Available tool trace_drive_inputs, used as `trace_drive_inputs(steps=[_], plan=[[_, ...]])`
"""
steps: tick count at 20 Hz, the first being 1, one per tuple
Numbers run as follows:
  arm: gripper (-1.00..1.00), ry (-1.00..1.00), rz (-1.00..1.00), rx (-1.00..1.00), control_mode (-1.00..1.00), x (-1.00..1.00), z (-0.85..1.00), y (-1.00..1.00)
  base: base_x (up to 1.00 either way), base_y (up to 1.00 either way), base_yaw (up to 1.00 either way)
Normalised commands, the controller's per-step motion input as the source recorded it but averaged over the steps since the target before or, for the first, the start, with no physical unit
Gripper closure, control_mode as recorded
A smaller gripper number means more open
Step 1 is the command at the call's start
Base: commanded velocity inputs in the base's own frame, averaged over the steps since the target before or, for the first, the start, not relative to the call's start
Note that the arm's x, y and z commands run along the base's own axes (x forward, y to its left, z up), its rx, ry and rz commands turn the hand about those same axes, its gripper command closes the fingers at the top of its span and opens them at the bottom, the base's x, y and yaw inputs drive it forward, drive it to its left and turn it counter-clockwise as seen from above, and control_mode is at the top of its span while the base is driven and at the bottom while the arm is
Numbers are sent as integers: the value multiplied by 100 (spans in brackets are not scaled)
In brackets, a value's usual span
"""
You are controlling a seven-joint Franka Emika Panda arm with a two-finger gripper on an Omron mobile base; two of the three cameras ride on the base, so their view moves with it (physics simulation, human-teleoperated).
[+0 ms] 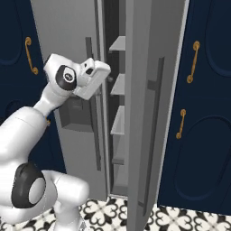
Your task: Grab a lemon wedge from the fridge and one ice cube from the ice bowl, and put them in the glass of lemonade.
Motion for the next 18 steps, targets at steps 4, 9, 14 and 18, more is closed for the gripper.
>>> trace_drive_inputs(steps=[4, 9, 14, 18], plan=[[-100, 10, 0, -11, -100, 47, -19, -17, 0, 0, 0], [-100, 1, -3, -3, -100, -9, -11, -82, 0, 0, 0], [-100, 0, -13, 0, -100, -57, -15, -100, 0, 0, 0], [-100, 0, -15, 0, -100, -61, -12, -100, 0, 0, 0]])
